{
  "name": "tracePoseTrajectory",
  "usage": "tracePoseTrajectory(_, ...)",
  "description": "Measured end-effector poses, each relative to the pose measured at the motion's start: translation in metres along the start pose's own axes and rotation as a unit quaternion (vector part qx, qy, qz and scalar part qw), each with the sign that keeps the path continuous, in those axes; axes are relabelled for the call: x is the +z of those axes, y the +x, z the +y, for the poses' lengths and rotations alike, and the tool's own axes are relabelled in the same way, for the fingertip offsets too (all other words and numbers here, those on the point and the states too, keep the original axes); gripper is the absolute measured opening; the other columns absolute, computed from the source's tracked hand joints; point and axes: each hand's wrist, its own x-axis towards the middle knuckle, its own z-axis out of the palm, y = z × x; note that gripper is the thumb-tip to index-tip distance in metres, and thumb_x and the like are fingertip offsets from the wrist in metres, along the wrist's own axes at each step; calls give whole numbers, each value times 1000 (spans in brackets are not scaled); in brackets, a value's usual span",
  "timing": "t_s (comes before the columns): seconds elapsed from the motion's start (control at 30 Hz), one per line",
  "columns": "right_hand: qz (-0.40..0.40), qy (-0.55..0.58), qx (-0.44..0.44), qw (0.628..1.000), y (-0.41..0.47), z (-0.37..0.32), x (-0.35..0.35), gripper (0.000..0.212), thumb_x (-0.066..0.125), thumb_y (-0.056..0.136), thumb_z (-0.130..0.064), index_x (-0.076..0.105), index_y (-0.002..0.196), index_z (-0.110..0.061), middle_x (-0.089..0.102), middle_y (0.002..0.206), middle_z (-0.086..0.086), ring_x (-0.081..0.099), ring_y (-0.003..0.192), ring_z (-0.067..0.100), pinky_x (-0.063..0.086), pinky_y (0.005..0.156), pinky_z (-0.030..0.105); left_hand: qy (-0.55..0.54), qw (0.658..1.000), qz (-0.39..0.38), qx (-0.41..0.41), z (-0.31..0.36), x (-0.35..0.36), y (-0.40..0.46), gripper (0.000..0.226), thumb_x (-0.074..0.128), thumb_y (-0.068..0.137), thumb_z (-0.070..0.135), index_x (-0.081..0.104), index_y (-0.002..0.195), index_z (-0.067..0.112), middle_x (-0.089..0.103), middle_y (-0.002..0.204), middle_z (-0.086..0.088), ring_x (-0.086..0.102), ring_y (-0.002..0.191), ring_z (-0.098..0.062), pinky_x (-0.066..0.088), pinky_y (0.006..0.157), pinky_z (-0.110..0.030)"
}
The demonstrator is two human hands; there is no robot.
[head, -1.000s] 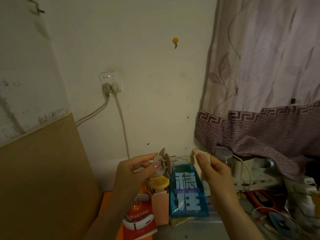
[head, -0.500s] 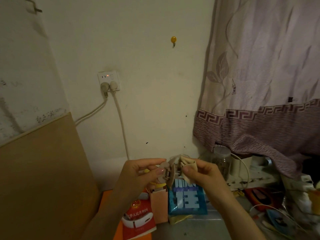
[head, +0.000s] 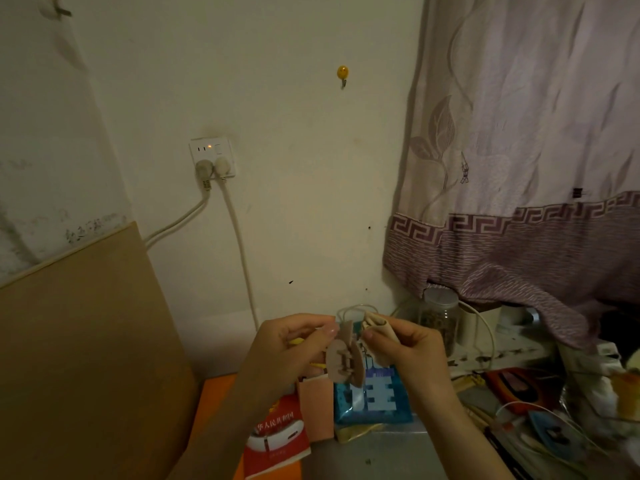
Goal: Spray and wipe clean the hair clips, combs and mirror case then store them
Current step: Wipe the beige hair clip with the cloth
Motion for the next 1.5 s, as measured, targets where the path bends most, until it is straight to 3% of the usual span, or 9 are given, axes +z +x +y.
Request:
tracePoseTrajectory(0.1,35,-30,-11,999,1,5,2,20,72,78,0,75,93,-13,75,76,2,70,72,12,53,60,17,25,999,22,26,1,7,-1,31,64,64,50,70,88,32,73,80,13,72,73,-10,56,57,-21)
tracePoseTrajectory(0.3,80,-84,-52,992,0,7,3,24,74,76,0,75,96,-14,72,78,-10,68,75,0,51,61,10,107,991,49,57,8,18,-7,25,65,59,54,59,79,41,60,67,42,61,66,17,43,53,0)
tracePoseTrajectory(0.43,89,-73,-60,992,-1,7,4,27,74,76,0,74,94,-21,71,73,-16,67,72,-3,49,59,7,156,982,76,76,6,21,-5,29,71,57,56,54,79,45,58,59,40,56,70,24,39,57,4)
tracePoseTrajectory(0.67,68,-84,-66,992,1,12,-1,25,75,76,-6,73,94,-24,74,76,-7,69,74,5,53,62,14,152,981,73,94,-6,14,1,31,81,70,29,58,83,45,57,60,43,58,70,22,41,56,2)
tracePoseTrajectory(0.9,100,-61,-32,993,5,11,-18,7,69,82,-21,67,89,-21,72,75,-2,68,66,9,52,51,18,75,995,69,20,-21,-3,5,26,72,59,50,66,82,41,72,78,22,69,76,1,55,62,-15)
tracePoseTrajectory(0.97,92,-58,-43,993,4,7,-20,6,66,84,-24,69,86,-19,70,69,-5,63,58,4,48,49,14,30,997,71,-21,-28,-10,8,18,77,71,29,69,86,35,75,86,9,72,77,-9,58,64,-24)
tracePoseTrajectory(1.1,54,-33,-60,996,-1,1,-12,12,65,82,-27,75,88,-22,72,72,-6,63,62,1,46,53,11,-72,995,29,-68,-36,-17,9,40,66,78,-9,62,116,2,74,97,-9,72,88,-21,60,66,-27)
tracePoseTrajectory(1.23,56,-27,-56,996,-6,5,3,21,69,74,-33,76,91,-23,75,83,-4,68,76,5,52,63,15,-111,992,34,-55,-35,-6,7,42,76,63,31,69,103,19,74,101,-6,71,92,-20,59,73,-30)
tracePoseTrajectory(1.5,87,-56,-70,992,-8,14,6,15,76,76,-14,77,87,-23,75,82,-2,69,80,14,57,70,30,-118,990,54,-54,-37,-4,-1,36,75,62,29,68,98,27,75,92,8,72,86,-12,55,63,-18)
